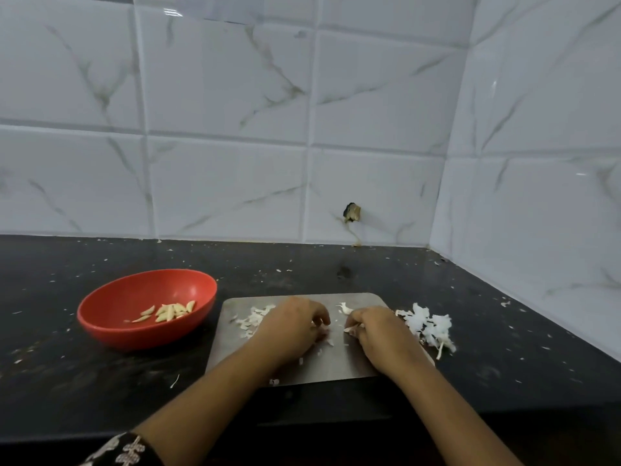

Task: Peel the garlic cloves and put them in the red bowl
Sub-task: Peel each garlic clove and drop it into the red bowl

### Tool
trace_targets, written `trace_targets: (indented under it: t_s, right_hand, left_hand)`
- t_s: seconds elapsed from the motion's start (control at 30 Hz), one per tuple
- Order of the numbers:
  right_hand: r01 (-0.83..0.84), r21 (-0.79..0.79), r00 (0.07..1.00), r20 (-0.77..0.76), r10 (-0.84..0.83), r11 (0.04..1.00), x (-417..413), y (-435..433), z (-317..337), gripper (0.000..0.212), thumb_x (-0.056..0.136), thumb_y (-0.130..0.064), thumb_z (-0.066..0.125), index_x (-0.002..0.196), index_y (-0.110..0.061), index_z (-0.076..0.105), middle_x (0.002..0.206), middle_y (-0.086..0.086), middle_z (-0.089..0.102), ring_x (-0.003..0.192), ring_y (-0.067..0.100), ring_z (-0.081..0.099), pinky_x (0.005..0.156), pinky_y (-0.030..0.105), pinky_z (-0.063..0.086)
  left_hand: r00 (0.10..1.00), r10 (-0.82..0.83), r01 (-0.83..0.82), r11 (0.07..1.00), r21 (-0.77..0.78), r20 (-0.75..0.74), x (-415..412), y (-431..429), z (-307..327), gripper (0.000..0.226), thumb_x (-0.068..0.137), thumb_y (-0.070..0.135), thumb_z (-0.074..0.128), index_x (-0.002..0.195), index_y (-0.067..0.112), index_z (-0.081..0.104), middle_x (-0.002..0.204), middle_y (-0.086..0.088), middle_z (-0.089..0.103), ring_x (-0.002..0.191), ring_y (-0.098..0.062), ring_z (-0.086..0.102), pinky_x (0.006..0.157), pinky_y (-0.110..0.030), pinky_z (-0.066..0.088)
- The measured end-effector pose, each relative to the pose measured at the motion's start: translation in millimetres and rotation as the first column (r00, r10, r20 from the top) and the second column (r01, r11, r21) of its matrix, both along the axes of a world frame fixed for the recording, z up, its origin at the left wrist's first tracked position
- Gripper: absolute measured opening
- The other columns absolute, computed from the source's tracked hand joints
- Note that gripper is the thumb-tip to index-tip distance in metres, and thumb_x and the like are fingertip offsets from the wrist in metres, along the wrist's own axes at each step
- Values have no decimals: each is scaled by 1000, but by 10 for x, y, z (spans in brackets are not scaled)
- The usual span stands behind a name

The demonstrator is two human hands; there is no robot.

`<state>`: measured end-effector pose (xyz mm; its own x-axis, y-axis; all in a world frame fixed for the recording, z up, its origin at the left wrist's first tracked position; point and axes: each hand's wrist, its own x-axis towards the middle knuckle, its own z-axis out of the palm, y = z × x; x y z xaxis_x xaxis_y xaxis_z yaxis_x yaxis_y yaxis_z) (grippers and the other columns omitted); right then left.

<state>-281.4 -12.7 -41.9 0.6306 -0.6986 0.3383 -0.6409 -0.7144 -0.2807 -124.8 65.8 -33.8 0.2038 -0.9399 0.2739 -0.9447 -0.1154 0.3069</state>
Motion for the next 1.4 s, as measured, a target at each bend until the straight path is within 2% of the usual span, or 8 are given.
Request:
trace_targets:
  t_s: [0.2,0.37,0.47,0.63,0.83,0.97,1.13,1.4]
  right_hand:
    - [-1,-120,1000,20,3,993,162,42,17,22,99,-19,44,110,-25,62,117,-8,59,115,17,46,85,29,41]
    - [-86,8,978,190,83,996,418,61,127,17,100,-18,46,101,-17,62,99,1,66,94,20,59,77,35,49]
    - [-163,106,929,351,117,981,575,97,185,17,99,-16,48,97,-14,66,88,0,66,82,17,62,73,33,50]
    - [-159,99,951,284,125,982,640,94,81,17,98,-20,52,95,-12,67,89,3,67,81,17,62,75,38,53]
    - [-82,-21,987,137,85,996,538,8,32,18,99,-27,52,104,-25,69,101,-7,64,89,10,59,69,20,41]
    - [-107,87,977,194,88,990,548,-49,38,18,100,-22,50,105,-21,67,101,-4,66,89,10,61,74,27,51]
    - [-228,171,939,299,170,959,641,-73,93,12,99,-18,53,100,-22,64,87,-12,61,73,-1,55,59,8,41]
    - [-314,260,891,411,190,913,699,-59,6,8,93,-21,63,87,-22,67,69,-8,62,56,-4,56,54,11,41]
  left_hand:
    - [999,28,-33,991,-133,-42,107,-120,-83,20,90,18,61,106,26,69,106,8,70,93,-10,63,86,-28,52]
    - [991,-102,56,908,-414,-90,179,-32,35,13,85,27,70,98,23,72,89,14,72,67,15,55,66,-7,38]
    - [987,-92,19,881,-473,-131,330,30,87,7,81,26,75,87,21,75,76,16,69,67,9,58,64,-6,39]
    - [981,-108,35,914,-404,-161,397,77,-35,8,85,26,72,89,19,74,79,14,70,67,13,55,64,-6,38]
    - [993,-46,10,951,-308,-112,404,15,-147,13,87,20,68,98,22,73,94,10,73,82,0,62,77,-24,49]
    - [992,-30,-13,943,-331,-122,393,26,-168,15,86,26,69,101,24,71,93,8,73,84,-5,63,79,-28,49]
    - [999,37,-42,935,-353,-22,372,36,-155,23,92,36,61,109,23,67,98,7,71,94,-11,58,81,-29,45]
    - [995,79,-51,940,-338,68,377,84,-95,29,97,42,47,108,24,67,92,3,66,90,-11,56,69,-24,37]
